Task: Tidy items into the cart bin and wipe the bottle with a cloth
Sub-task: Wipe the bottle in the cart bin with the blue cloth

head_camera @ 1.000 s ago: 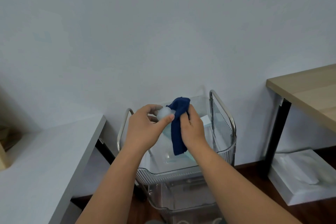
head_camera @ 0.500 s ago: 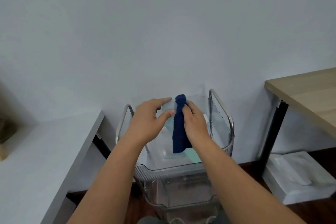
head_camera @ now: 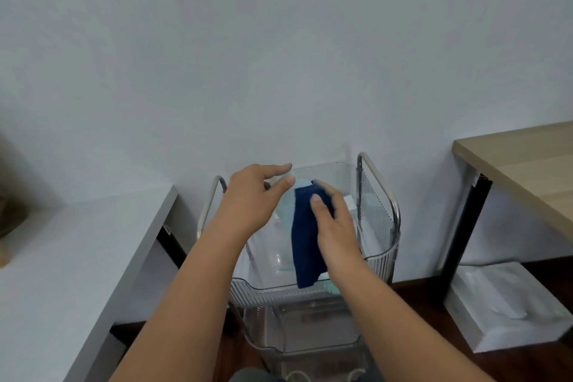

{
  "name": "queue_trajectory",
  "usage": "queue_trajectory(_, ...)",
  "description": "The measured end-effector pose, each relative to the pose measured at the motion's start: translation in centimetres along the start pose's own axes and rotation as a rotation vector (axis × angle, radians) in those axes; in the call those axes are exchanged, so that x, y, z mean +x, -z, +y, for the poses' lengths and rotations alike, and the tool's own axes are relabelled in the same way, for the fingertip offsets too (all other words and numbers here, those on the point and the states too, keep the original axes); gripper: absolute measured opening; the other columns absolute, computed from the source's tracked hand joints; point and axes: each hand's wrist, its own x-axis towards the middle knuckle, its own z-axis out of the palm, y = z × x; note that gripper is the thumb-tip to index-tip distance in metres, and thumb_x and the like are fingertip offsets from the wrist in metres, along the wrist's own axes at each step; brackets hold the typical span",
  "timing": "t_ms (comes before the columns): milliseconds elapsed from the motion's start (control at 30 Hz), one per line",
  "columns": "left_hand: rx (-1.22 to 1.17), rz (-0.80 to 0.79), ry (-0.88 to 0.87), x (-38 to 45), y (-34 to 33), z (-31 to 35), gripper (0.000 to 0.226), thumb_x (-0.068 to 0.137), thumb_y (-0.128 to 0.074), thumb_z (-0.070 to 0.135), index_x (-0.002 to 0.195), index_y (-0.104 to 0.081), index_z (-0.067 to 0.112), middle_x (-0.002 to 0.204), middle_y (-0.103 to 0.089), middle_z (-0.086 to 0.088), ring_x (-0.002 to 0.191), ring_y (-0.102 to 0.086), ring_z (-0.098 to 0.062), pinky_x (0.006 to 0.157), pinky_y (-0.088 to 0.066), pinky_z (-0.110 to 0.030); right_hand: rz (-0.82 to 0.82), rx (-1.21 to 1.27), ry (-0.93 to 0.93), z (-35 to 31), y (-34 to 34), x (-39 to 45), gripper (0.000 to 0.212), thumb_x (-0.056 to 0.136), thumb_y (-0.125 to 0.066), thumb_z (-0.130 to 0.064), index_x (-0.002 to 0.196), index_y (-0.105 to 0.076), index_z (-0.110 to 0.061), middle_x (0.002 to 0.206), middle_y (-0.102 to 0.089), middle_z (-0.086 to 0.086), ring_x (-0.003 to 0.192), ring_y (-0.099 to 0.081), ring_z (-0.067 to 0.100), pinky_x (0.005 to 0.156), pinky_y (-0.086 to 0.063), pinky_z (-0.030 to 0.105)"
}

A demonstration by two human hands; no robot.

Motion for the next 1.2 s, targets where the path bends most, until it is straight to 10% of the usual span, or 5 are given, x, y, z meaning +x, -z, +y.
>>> queue_trajectory(333, -0.169, -0.076, -0.143, -0.5, -0.2, -0.8, 0.029, 0.088, -0.071, 0.021, 0.099, -0.069, 0.047, 0.085, -0.066, 0.029, 0.080, -0.059, 0.005, 0.073, -0.044, -0.006, 0.012, -0.177, -0.231, -4.5, 0.1, 5.6, 0.007, 0.083, -0.061, -0.025, 0.088, -0.065, -0.023, 0.083, -0.069, 0.000, 0.073, -0.063, 0.016, 0.059, -0.046, 0.026)
queue_trajectory(567, -0.016, -0.115, -0.161, 0.0, 0.1, -1.0, 0.032, 0.096, -0.060, 0.025, 0.122, -0.062, 0.044, 0.138, -0.053, 0.021, 0.119, -0.052, 0.000, 0.102, -0.041, -0.023, 0.154, 0.222, -0.270, -1.6, 3.0, 3.0, 0.018, 0.085, -0.066, -0.009, 0.091, -0.070, -0.025, 0.085, -0.076, 0.004, 0.074, -0.072, 0.018, 0.060, -0.055, 0.029)
queue_trajectory(767, -0.129, 0.160, -0.066, -0.5, -1.4, -0.1, 0.013, 0.079, -0.077, 0.039, 0.084, -0.067, 0.044, 0.100, -0.067, 0.020, 0.090, -0.059, 0.000, 0.080, -0.050, -0.023, 0.129, 0.166, -0.056, -1.8, 0.5, 1.0, 0.015, 0.087, -0.067, -0.024, 0.091, -0.067, -0.038, 0.090, -0.074, -0.009, 0.078, -0.070, 0.010, 0.059, -0.055, 0.024)
queue_trajectory(1200, -0.323, 0.028, -0.189, -0.7, -0.4, -1.5, 0.021, 0.080, -0.078, 0.007, 0.089, -0.071, 0.025, 0.111, -0.070, 0.013, 0.106, -0.063, 0.002, 0.088, -0.047, -0.014, -0.071, -0.045, -0.250, -5.2, 0.4, 5.0, 0.010, 0.077, -0.072, -0.015, 0.084, -0.071, -0.022, 0.079, -0.073, 0.007, 0.068, -0.067, 0.019, 0.061, -0.053, 0.028)
